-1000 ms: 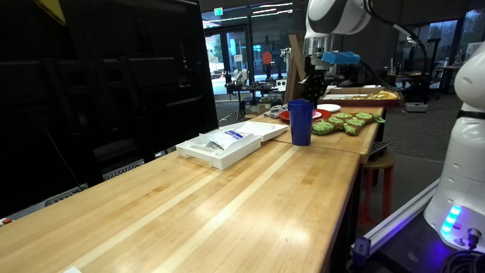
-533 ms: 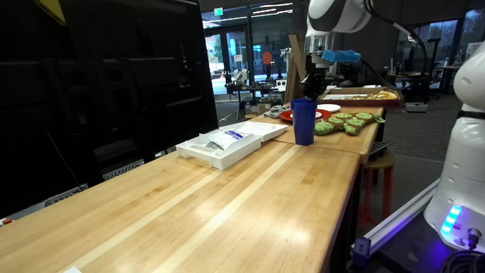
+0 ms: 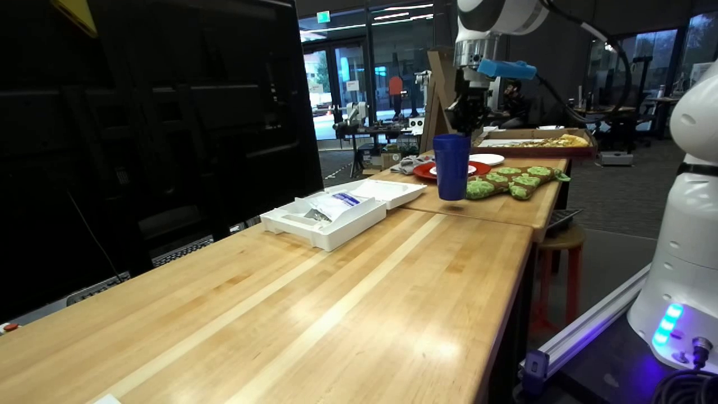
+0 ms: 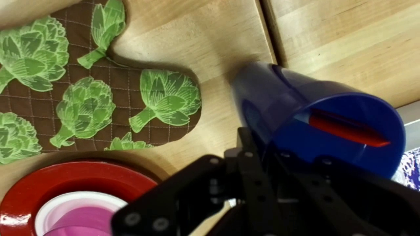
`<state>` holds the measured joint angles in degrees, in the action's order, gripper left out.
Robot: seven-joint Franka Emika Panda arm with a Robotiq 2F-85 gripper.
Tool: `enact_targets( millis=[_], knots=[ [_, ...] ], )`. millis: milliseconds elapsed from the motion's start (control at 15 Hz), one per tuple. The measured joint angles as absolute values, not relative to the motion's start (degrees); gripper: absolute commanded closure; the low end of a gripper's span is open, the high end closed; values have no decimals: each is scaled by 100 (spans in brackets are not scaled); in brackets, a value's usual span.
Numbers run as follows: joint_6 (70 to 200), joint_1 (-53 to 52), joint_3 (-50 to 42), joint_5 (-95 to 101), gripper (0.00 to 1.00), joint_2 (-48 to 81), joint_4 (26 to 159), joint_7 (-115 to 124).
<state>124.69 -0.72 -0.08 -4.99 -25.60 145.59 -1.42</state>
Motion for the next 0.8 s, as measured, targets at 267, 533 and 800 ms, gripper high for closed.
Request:
enact_targets(
  millis=[267, 533, 800],
  knots=[
    [12206, 20, -164, -505, 98, -2482, 14076, -142],
    [12103, 69, -299, -551, 98, -2329, 13577, -145],
    [12102, 70, -365, -620, 98, -2097, 13240, -154]
  ],
)
